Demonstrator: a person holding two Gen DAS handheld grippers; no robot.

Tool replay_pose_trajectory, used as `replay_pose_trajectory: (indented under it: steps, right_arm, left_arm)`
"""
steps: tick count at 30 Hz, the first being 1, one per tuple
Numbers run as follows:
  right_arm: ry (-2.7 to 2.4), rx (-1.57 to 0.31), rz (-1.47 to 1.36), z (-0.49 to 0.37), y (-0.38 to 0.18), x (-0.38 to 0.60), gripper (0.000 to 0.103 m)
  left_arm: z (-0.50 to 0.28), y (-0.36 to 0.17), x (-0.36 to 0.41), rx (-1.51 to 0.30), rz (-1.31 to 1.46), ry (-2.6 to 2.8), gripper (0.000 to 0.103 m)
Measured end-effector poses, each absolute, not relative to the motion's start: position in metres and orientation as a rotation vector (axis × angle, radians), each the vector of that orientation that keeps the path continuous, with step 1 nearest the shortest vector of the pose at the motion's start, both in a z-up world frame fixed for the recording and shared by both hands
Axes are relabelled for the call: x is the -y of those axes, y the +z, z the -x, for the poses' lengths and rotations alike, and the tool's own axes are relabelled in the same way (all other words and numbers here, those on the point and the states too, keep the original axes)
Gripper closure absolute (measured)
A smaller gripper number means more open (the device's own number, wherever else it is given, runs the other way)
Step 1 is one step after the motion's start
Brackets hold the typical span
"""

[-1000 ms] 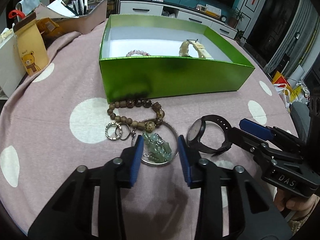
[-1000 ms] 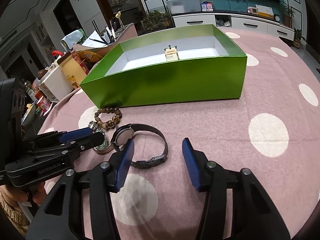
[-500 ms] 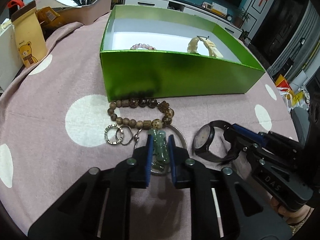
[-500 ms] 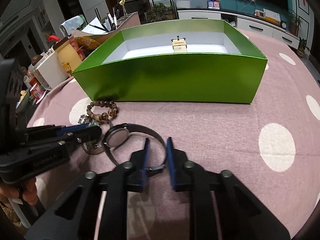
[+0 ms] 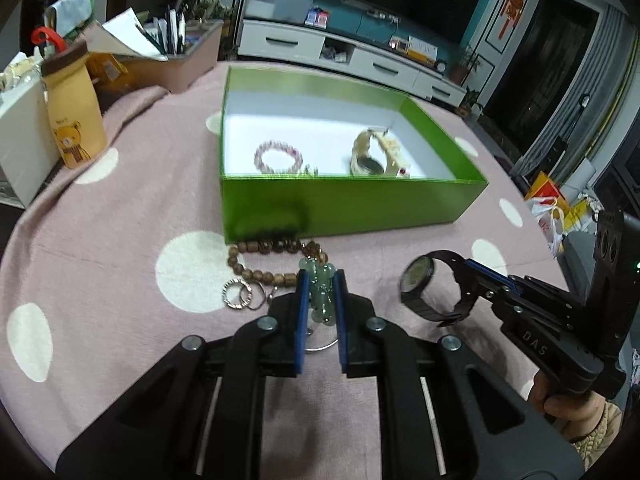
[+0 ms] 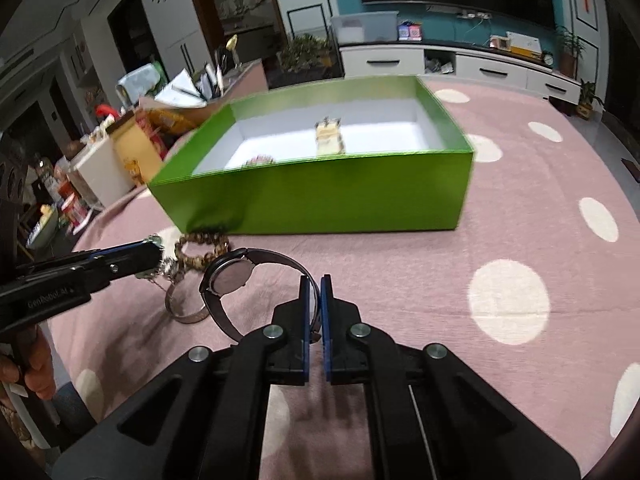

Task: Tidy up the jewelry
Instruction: 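Carry the jade pendant and black watch into the green box and open both tools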

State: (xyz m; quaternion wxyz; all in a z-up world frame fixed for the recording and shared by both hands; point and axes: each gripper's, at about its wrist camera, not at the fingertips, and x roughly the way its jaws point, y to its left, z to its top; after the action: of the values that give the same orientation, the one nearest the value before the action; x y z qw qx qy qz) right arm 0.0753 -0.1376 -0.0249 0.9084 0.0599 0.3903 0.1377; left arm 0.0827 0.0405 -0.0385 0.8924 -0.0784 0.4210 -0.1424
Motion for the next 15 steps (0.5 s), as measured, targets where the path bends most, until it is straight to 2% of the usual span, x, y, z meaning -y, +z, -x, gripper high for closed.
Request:
replay_pose_trajectory:
  steps: [15]
  right_arm:
    - [0.256, -0.700, -0.181, -0.039, 0.012, 0.164, 0.099]
  left_arm:
    - [-0.055, 0.007, -0.042, -0.780, 0.159, -0.304, 0.091]
